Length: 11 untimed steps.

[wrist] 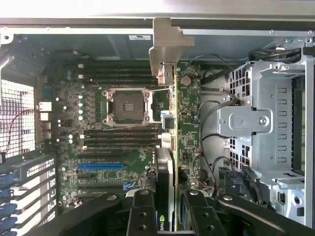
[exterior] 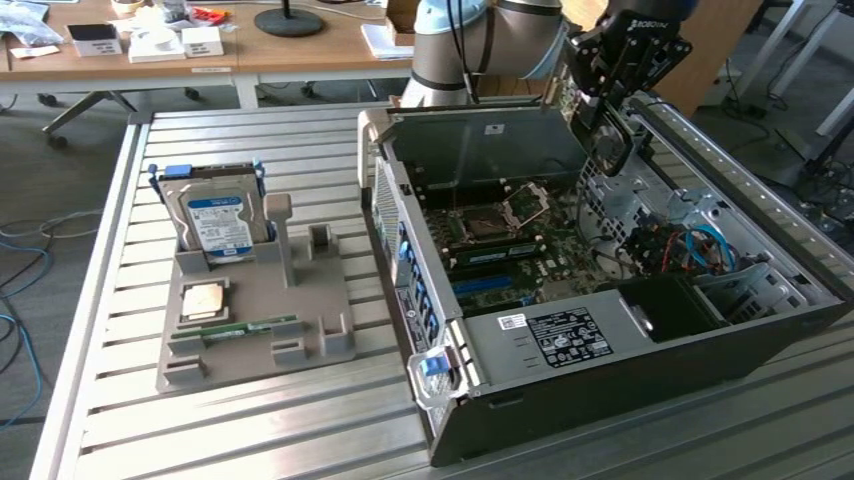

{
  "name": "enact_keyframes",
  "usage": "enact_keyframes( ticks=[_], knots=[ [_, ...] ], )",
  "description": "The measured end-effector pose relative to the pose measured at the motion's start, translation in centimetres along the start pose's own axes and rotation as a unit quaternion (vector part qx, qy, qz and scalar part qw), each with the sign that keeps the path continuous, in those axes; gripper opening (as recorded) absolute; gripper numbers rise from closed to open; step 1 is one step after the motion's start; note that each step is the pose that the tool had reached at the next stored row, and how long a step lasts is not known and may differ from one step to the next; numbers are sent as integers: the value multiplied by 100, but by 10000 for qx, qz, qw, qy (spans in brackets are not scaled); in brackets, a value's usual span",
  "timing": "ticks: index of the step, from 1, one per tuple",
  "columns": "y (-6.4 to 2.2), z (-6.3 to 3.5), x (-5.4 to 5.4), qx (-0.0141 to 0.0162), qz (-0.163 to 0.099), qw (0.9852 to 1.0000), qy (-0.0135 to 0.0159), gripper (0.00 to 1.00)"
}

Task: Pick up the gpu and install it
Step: 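Pick up the gpu and move the gpu toward the slot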

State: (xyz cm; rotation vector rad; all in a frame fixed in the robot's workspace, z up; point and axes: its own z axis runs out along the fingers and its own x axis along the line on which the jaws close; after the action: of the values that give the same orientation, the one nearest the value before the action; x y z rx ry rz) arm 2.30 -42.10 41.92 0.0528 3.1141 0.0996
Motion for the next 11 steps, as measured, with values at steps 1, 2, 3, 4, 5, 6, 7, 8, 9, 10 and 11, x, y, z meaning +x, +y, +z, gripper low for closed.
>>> enact_keyframes(
  ticks=[1, 2, 3, 4, 5, 6, 7, 8, 9, 10, 11],
  knots=[
    [0, 0, -5, 0, -1, 10000, 0, 27],
    [1, 1, -12, 0, -1, 10000, 0, 27],
    [1, 1, -25, 0, 0, 10000, 0, 27],
    [1, 1, -40, 0, 0, 10000, 0, 27],
    [2, 2, -59, 0, 0, 10000, 0, 27],
    [3, 3, -79, 0, 0, 10000, 0, 27],
    [3, 3, -100, 0, 0, 10000, 0, 27],
    [4, 4, -122, 0, 0, 10000, 0, 27],
    [5, 5, -147, 0, 0, 10000, 0, 27],
    [5, 6, -170, 0, 0, 10000, 0, 27],
    [6, 6, -194, 0, 0, 10000, 0, 27]
  ],
)
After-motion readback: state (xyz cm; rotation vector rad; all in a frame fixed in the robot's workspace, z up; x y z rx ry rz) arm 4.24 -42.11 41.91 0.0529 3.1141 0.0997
